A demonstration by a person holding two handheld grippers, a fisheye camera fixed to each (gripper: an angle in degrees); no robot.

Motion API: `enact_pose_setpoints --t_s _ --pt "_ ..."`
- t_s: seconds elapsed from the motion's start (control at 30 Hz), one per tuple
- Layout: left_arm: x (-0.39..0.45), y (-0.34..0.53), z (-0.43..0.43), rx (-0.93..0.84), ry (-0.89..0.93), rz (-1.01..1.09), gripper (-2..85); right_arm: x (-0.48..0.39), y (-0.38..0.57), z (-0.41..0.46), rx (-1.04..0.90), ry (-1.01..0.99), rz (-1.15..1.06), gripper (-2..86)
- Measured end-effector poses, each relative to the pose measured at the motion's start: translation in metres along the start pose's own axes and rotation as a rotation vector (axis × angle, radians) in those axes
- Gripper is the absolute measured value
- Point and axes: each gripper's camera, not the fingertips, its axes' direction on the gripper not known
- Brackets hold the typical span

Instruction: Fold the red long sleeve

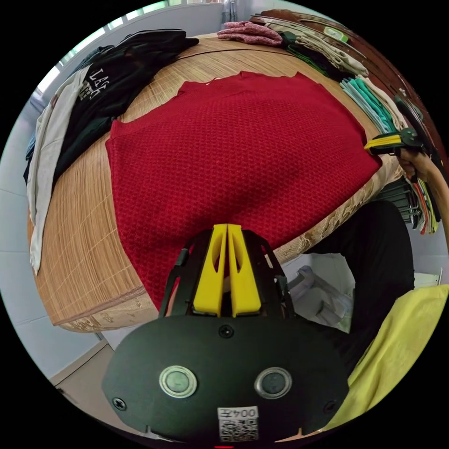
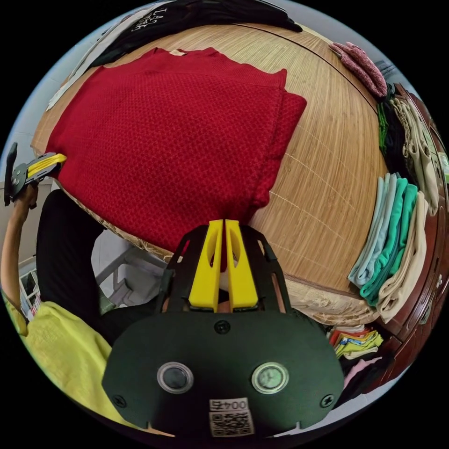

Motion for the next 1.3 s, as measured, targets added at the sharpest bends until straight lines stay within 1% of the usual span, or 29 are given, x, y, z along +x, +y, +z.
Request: enact_pose_setpoints --t_s 0.17,0.37,0.6,0.7,0.83,0.97,1.1,1.17,1.23,1.3 --pt "0.002 -0.008 -0.011 0.023 0.003 0.021 0.1 -0.011 -0.015 0.007 -0.012 0.045 0.063 -0.1" --pt "0.003 -0.02 -0.019 0.02 0.01 0.034 0.2 -0.023 -0.027 0.013 -0.024 0.121 0.019 -0.1" --pt "0.002 -0.03 -0.025 0.022 0.018 0.045 0.2 -0.011 -0.042 0.015 -0.078 0.073 0.073 0.2" --pt "0.008 -0.036 -0.026 0.01 -0.018 0.068 0.2 -0.006 -0.042 0.016 -0.079 0.069 0.076 0.3" --pt "0.024 -0.043 -0.025 -0.009 -0.116 0.13 0.2 0.0 -0.036 0.015 -0.056 0.062 0.099 0.2" --pt "0.03 -0.044 -0.022 -0.003 -0.167 0.124 0.1 0.001 -0.027 0.014 -0.028 0.103 0.059 0.3" --pt "0.013 -0.044 -0.018 0.01 -0.096 0.061 0.1 0.006 -0.018 0.012 -0.012 0.114 0.012 0.4" --pt "-0.006 -0.041 -0.013 0.025 -0.01 -0.007 0.1 0.011 -0.009 0.01 0.011 0.121 -0.028 0.7" --pt "-0.014 -0.04 -0.01 0.03 0.025 -0.039 0.1 0.016 0.0 0.008 0.038 0.12 -0.047 1.1" --pt "-0.016 -0.041 -0.006 0.023 0.015 -0.038 0.1 0.024 0.009 0.005 0.072 0.1 -0.041 1.5"
